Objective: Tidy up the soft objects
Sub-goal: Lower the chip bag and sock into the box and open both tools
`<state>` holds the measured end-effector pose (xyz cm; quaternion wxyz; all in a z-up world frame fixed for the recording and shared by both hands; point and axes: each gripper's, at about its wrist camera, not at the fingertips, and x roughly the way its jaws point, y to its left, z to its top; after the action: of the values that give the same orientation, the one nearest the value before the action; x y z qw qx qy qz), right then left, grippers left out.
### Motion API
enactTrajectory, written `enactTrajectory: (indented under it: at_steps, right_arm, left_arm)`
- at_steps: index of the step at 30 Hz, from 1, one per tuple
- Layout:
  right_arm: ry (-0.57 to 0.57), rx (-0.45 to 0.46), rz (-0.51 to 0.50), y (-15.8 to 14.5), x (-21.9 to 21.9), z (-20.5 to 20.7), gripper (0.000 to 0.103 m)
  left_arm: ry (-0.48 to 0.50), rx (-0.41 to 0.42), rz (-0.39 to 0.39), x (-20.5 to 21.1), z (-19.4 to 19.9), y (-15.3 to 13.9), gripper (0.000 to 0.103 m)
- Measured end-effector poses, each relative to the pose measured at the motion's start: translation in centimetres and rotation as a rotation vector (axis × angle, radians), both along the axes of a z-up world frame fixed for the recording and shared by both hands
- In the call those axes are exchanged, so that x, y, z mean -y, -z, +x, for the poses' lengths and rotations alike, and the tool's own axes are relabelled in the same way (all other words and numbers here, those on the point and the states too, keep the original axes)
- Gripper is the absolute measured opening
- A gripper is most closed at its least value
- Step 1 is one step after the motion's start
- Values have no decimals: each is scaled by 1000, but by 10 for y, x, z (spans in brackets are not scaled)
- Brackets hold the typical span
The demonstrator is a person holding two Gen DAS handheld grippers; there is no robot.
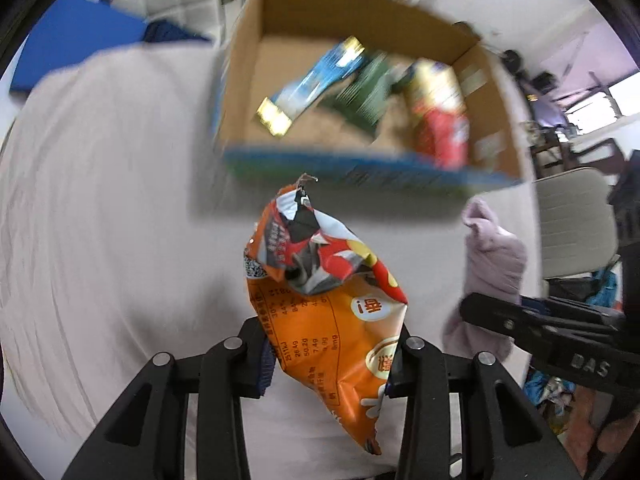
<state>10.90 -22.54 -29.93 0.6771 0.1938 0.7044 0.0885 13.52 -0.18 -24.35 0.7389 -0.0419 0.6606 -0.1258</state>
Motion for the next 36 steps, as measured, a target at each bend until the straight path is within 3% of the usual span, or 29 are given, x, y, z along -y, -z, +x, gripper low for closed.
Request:
enactTrajectory:
  at_steps: [3, 6, 10, 13, 20, 31, 36]
  right_arm:
    - [27, 52, -10, -30, 14, 24, 37]
    - [55, 96, -25, -51, 8, 56, 37]
    - [79, 140, -65, -68, 8, 90, 37]
    - [90, 145, -93, -67, 5, 114, 37]
    - [96, 94, -155, -29, -6, 155, 37]
    - [107, -22, -198, 47, -13, 191, 38]
    - [97, -80, -199, 69, -18, 195, 41]
  left_arm:
    - [26, 50, -37, -7, 34, -37, 36]
    - [48, 132, 5, 2, 66, -68, 36]
    - [42, 155, 40, 9, 116, -79, 36]
    - [44, 154, 82, 6, 155, -60, 36]
    - [55, 104, 145, 8, 209, -29, 36]
    - [86, 2, 239, 17, 265, 28, 37]
    - [100, -93, 295, 20, 284, 59, 38]
